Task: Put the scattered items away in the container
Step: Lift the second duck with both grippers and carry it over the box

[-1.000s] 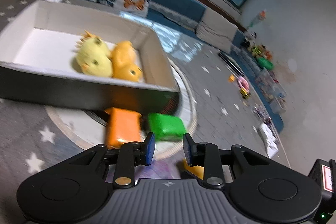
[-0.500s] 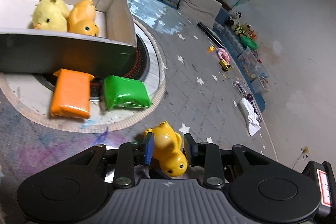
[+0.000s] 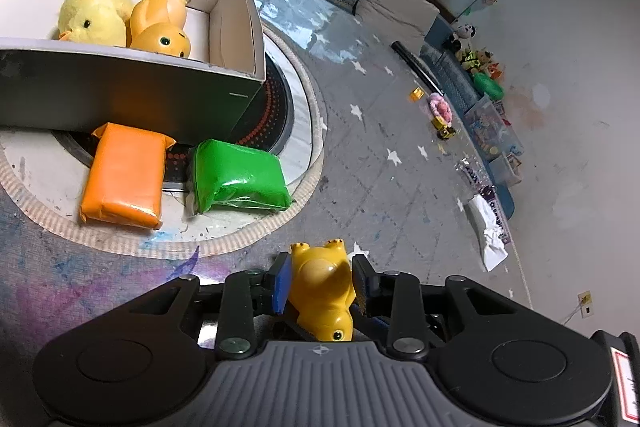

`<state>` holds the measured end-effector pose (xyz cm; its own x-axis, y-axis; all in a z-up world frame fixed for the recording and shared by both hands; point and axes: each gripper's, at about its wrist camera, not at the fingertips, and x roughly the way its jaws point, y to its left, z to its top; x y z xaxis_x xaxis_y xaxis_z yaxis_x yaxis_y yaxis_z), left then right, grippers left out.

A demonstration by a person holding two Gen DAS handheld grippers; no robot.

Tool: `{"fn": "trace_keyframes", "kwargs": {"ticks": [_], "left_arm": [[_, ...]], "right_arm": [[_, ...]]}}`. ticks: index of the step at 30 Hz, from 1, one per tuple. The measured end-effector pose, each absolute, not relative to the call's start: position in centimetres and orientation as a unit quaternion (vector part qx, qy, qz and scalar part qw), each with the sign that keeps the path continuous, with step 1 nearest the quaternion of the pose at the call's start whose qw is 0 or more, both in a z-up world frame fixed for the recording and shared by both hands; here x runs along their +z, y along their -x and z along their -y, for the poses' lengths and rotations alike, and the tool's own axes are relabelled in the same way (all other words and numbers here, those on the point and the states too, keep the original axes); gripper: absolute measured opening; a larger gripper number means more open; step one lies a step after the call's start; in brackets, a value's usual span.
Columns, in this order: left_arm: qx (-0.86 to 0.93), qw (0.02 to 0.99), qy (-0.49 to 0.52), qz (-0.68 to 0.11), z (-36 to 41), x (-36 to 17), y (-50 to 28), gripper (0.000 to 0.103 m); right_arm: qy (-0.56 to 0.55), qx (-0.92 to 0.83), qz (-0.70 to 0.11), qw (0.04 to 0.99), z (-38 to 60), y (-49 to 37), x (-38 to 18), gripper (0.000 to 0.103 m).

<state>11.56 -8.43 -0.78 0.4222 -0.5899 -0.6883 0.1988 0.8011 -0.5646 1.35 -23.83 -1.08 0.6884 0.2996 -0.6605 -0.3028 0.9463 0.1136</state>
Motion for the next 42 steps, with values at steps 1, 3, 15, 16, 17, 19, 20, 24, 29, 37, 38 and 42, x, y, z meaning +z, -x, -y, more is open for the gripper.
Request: {"fn": "trace_keyframes", "kwargs": {"ticks": [1, 3, 15, 16, 17, 19, 20, 24, 29, 37, 38, 42], "left_arm": [[-0.24, 0.818, 0.203, -0.482, 8.5, -0.9, -11.6, 0.035], [-0.241, 0.819, 0.203, -0.48, 8.4, -0.9, -11.6, 0.035], [-0.233, 0.846, 0.196, -0.438, 6.6, 2.2, -11.1, 0.034], [-0.231, 0.85, 0.196, -0.432, 6.4, 2.7, -11.1, 0.034], [-0.229, 0.853, 0.197, -0.425, 6.0, 3.1, -11.3, 0.034], [-0.223, 0.862, 0.199, -0.41, 5.3, 4.0, -11.6, 0.034], [-0.219, 0.866, 0.199, -0.402, 4.9, 4.5, -11.8, 0.034], [-0.2, 0.881, 0.198, -0.38, 3.3, 6.0, -13.1, 0.034], [-0.168, 0.896, 0.198, -0.36, 0.9, 7.0, -15.0, 0.034], [-0.117, 0.899, 0.218, -0.36, -4.0, 6.4, -18.7, 0.034], [-0.112, 0.899, 0.219, -0.362, -4.6, 6.2, -19.0, 0.034], [-0.094, 0.897, 0.228, -0.367, -6.7, 5.4, -20.2, 0.034]], "right_arm": [[0.003, 0.164, -0.359, 0.919, 23.8, -1.3, -1.1, 0.039], [0.003, 0.164, -0.359, 0.919, 23.8, -1.4, -1.1, 0.039], [0.02, 0.183, -0.333, 0.925, 22.4, -2.0, 1.1, 0.039], [0.023, 0.187, -0.327, 0.926, 22.1, -2.2, 1.5, 0.039], [0.025, 0.19, -0.322, 0.927, 21.8, -2.5, 1.9, 0.039], [0.03, 0.198, -0.31, 0.93, 21.1, -3.2, 2.7, 0.039], [0.033, 0.201, -0.305, 0.93, 20.7, -3.5, 3.0, 0.039], [0.044, 0.218, -0.286, 0.932, 18.6, -5.6, 4.2, 0.039], [0.054, 0.242, -0.277, 0.928, 15.7, -8.6, 5.0, 0.039], [0.067, 0.283, -0.288, 0.912, 10.3, -13.6, 4.7, 0.039], [0.067, 0.287, -0.291, 0.91, 9.7, -14.1, 4.5, 0.039], [0.069, 0.301, -0.303, 0.902, 7.6, -15.9, 3.7, 0.039]]}}
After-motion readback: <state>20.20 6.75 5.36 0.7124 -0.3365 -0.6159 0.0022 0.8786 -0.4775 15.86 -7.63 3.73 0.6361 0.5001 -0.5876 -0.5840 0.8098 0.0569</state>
